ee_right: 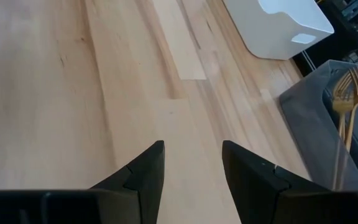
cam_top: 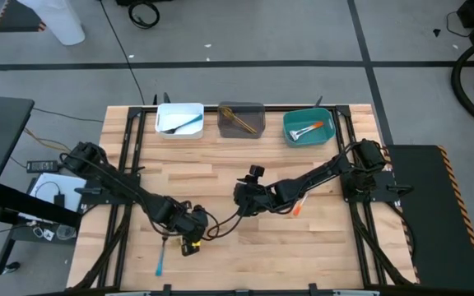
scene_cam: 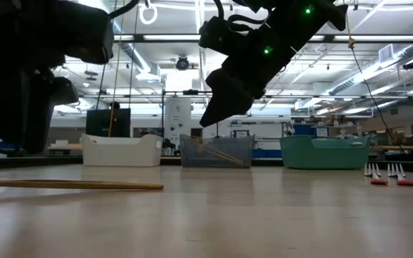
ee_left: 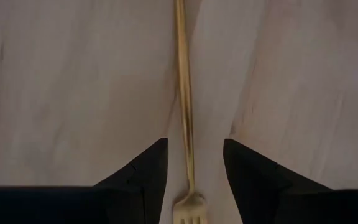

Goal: Sort silverware by color (type)
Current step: Put the gold fork into the black bin

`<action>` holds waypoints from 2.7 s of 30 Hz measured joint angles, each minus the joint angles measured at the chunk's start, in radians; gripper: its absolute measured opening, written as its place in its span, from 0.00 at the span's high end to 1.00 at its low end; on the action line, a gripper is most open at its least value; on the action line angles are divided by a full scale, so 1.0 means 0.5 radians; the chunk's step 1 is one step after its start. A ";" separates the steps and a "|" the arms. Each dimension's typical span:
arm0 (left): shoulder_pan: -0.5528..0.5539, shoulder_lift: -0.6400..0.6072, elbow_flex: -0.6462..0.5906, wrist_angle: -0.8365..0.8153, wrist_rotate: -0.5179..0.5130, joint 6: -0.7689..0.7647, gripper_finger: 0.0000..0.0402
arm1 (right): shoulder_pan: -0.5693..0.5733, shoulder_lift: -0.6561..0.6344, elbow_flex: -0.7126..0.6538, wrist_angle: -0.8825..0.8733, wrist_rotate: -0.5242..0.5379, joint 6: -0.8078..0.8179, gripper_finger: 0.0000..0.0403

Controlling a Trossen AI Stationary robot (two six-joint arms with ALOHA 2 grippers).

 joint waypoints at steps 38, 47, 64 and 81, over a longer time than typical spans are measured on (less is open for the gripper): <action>-0.005 0.285 0.057 -0.061 0.050 0.006 0.60 | 0.003 0.000 -0.005 0.004 -0.069 0.052 0.57; -0.003 0.290 0.054 -0.078 0.043 0.008 0.72 | 0.003 0.000 -0.005 0.004 -0.069 0.052 0.57; 0.007 0.293 0.052 -0.147 -0.076 0.061 0.94 | 0.007 0.000 -0.005 0.004 -0.070 0.053 0.57; 0.053 0.305 0.253 -0.765 -0.398 0.323 0.93 | 0.031 0.000 -0.005 0.064 -0.107 -0.174 0.61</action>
